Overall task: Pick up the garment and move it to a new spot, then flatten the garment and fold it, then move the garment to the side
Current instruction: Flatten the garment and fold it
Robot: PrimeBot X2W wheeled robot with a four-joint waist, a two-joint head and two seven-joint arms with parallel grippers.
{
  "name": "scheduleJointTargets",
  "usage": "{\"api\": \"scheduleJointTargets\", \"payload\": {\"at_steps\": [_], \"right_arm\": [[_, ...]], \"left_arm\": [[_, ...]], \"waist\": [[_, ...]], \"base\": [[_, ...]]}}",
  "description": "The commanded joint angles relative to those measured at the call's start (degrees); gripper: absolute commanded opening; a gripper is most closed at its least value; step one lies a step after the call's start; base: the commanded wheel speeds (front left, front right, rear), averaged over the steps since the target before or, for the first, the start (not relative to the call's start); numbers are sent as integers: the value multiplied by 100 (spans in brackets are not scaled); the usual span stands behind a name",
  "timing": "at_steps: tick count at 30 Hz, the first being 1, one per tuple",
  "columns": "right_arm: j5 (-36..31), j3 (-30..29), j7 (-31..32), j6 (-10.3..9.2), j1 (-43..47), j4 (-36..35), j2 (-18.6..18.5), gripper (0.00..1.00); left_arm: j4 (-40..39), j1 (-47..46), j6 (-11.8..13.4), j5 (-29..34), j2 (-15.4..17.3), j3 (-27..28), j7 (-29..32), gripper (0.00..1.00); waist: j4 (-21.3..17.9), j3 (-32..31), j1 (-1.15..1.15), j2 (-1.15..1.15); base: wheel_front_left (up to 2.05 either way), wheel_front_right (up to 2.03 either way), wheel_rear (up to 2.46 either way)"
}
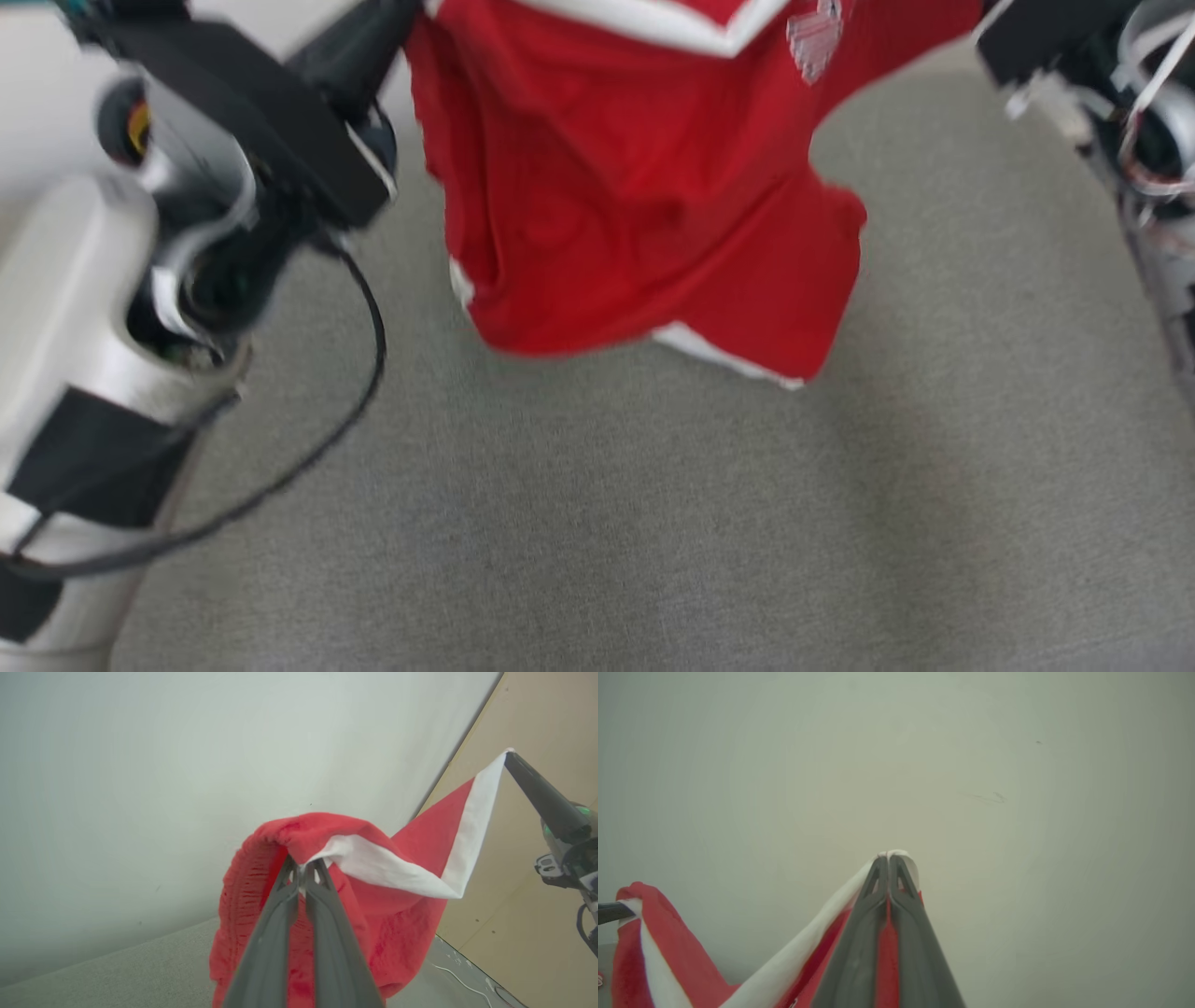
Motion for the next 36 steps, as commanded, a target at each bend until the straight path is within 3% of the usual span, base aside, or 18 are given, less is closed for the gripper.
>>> {"api": "scheduleJointTargets", "payload": {"at_steps": [1, 4, 8, 15, 22, 31, 36], "right_arm": [[-13, -16, 1, 6, -269, 21, -27, 0], [-94, -92, -201, 6, -674, 176, 62, 0], [-505, -625, -1007, 6, -1436, 524, 284, 0], [-1744, -1486, -2480, 6, -1989, 745, 878, 0], [-2436, -1310, -2675, 6, -1442, 389, 1092, 0], [-2199, -826, -2681, 6, -497, -255, 830, 0], [-1865, -689, -2668, 6, 23, -122, 603, 0]], "left_arm": [[14, -313, 68, 89, -17, 85, 18, 0], [137, -757, 186, 180, -71, 211, -78, 0], [348, -1525, 274, 385, -179, 461, -487, 0], [552, -2160, 89, 1091, -197, 739, -1923, 0], [900, -1902, -230, 1730, -54, 456, -2789, 0], [929, -1257, -472, 1768, 225, 183, -2893, 0], [826, -834, -507, 1608, 381, 94, -2710, 0]], "waist": [[-25, 1046, 0, 0], [-78, 1565, 0, 0], [-137, 2299, 0, 0], [-163, 2880, 0, 0], [-130, 3300, 0, 0], [-144, 3267, 0, 0], [-114, 3011, 0, 0]], "base": [[0, 0, 0], [0, 0, 0], [0, 0, 0], [0, 0, 0], [0, 0, 0], [0, 0, 0], [0, 0, 0]]}}
